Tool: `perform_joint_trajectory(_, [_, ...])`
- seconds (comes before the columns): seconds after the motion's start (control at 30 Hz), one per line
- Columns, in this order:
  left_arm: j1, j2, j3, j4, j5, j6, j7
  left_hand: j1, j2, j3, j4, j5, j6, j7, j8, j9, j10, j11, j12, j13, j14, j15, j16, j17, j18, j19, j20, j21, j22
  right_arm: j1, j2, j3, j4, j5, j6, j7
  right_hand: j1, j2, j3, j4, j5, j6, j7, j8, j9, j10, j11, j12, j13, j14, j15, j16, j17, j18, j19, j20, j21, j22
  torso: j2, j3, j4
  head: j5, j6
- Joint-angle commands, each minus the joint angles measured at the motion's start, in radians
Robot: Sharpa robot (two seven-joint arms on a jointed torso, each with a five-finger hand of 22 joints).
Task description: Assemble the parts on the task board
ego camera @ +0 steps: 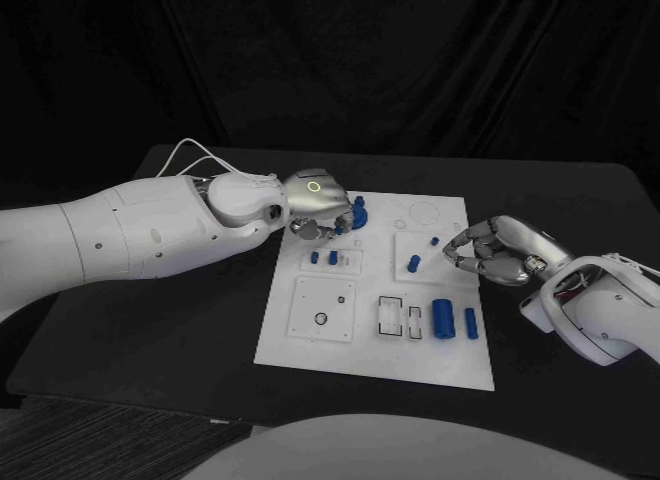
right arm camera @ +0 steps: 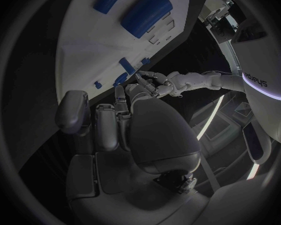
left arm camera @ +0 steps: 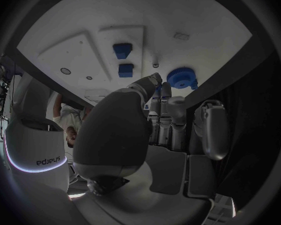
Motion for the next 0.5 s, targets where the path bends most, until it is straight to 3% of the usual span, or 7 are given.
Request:
perform_joint_trajectory(0.03, [0.018, -0.016, 0.001, 0.018, 0.012, -0.044, -0.020, -0.008, 0.026, 0.029, -0.011, -0.005, 0.059, 0.004, 0.046, 0.052, 0.039, -0.015, -0.010, 0.006, 0.007, 0.008, 0.004, -0.014, -0.023, 0.009, 0.000, 0.016, 0.216, -0.003, 0.002, 0.000, -0.001, -0.005, 0.011, -0.021, 0.012, -0.003, 0.029, 0.003, 0.021, -0.001, -0.007, 0.017, 0.016, 0.050, -0.008, -0.051, 0.132, 0.056, -0.004, -0.021, 0.033, -0.003, -0.009, -0.001, -0.016, 0.146, -0.001, 0.0012, 0.0004, 0.001, 0.000])
perform_joint_trajectory(0.23, [0.037, -0.039, 0.001, 0.033, 0.038, -0.053, -0.016, -0.010, 0.025, 0.031, -0.010, -0.010, 0.059, 0.004, 0.044, 0.052, 0.040, -0.014, -0.016, 0.004, 0.010, 0.009, 0.004, -0.012, -0.027, 0.017, 0.000, 0.031, 0.221, -0.004, 0.006, 0.000, -0.005, -0.005, 0.018, -0.025, 0.012, -0.003, 0.030, 0.003, 0.021, -0.002, -0.006, 0.016, 0.016, 0.049, -0.008, -0.053, 0.130, 0.055, -0.003, -0.023, 0.031, -0.003, -0.010, -0.001, -0.019, 0.146, -0.001, 0.0015, 0.0013, 0.002, 0.000])
perform_joint_trajectory(0.5, [0.043, -0.051, 0.001, 0.036, 0.047, -0.019, -0.019, -0.010, 0.022, 0.034, -0.011, -0.013, 0.059, 0.004, 0.042, 0.051, 0.042, -0.014, -0.021, 0.003, 0.013, 0.009, 0.004, -0.014, -0.029, 0.022, 0.000, 0.041, 0.224, -0.006, 0.011, 0.000, -0.009, -0.005, 0.022, -0.028, 0.013, -0.002, 0.031, 0.003, 0.020, -0.003, -0.006, 0.016, 0.016, 0.048, -0.008, -0.054, 0.129, 0.055, -0.003, -0.025, 0.029, -0.003, -0.011, -0.001, -0.021, 0.145, 0.000, 0.0006, 0.0014, 0.002, 0.000])
